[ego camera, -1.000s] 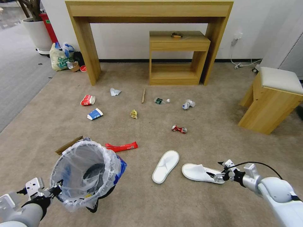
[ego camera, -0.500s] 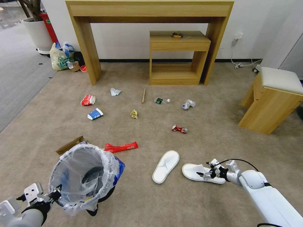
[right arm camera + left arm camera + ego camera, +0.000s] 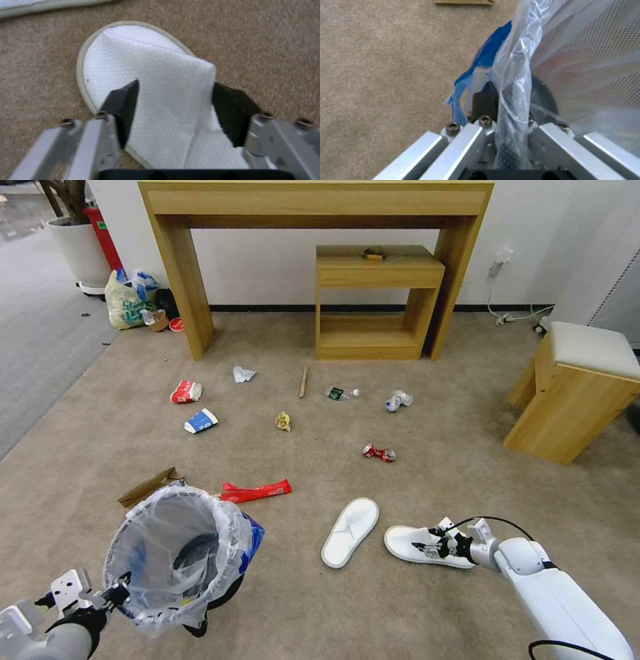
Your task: Pick up the trash bin and place the garbage on the floor into it.
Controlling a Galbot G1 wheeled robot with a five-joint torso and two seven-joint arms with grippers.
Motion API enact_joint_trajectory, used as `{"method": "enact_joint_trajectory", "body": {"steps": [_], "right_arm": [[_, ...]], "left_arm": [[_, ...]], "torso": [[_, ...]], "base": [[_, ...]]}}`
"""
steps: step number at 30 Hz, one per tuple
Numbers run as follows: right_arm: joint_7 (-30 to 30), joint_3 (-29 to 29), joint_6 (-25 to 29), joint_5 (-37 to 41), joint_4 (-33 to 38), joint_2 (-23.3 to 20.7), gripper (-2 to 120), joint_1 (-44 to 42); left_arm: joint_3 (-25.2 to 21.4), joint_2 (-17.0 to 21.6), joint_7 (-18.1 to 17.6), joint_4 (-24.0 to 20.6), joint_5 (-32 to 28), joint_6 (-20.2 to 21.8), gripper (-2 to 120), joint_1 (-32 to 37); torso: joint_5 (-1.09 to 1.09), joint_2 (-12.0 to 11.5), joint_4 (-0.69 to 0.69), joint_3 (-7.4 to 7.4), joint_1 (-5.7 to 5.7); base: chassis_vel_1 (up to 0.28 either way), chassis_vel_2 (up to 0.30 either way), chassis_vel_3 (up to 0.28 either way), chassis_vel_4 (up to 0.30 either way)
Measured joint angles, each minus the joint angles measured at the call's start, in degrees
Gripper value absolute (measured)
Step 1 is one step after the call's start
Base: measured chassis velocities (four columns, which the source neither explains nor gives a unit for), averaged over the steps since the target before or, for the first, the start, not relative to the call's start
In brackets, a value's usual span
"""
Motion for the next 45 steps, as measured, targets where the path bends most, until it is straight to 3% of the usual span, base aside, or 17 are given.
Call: {"method": "enact_joint_trajectory", "body": {"steps": [6,15,24,31,39,42,45], "right_arm": [[0.5,0.4,0.0,-0.7,-1.1,0.9,27,0.4],[2.2,1.0,-0.1,-1.4,-0.1,1.6,0,-0.4],[4.5,4.2,0.5,-3.3,8.3,-0.1,0,-4.5],[5.6,8.2,0.4,-0.7,20.4,-2.1,0,-8.3],[8.7,9.2,-1.3,10.6,34.3,-3.2,0,-8.1],[12.9,5.2,-2.7,20.9,38.3,-2.3,0,-4.7],[15.6,2.2,-3.8,25.0,39.5,-0.8,0,-2.3]], "left_arm": [[0.1,0.2,0.1,0.0,-0.2,0.0,0,0.1],[0.2,0.5,0.1,0.0,-0.4,0.0,0,0.3],[0.8,0.8,0.3,0.2,-0.4,0.0,0,-0.3],[1.9,1.6,0.3,0.4,-0.4,0.0,0,-0.7],[3.4,2.7,0.2,1.2,0.2,0.0,0,-1.4],[4.3,3.0,0.1,1.5,0.7,0.0,0,-1.6],[5.0,3.1,0.0,1.6,1.1,0.0,0,-1.7]], "torso": [[0.01,0.0,0.00,0.00,0.00],[0.02,0.0,0.01,0.00,0.00],[0.01,0.0,0.00,0.00,0.00],[0.01,0.0,0.00,0.00,0.00],[0.01,0.0,0.00,0.00,0.00],[-0.01,0.0,-0.01,0.00,-0.01],[0.00,0.0,0.01,0.00,0.00]], "base": [[0.000,0.000,0.000,0.000],[0.000,0.000,0.000,0.000],[0.000,0.000,0.000,0.000],[0.000,0.000,0.000,0.000],[0.000,0.000,0.000,0.000],[0.000,0.000,0.000,0.000],[0.000,0.000,0.000,0.000]]}}
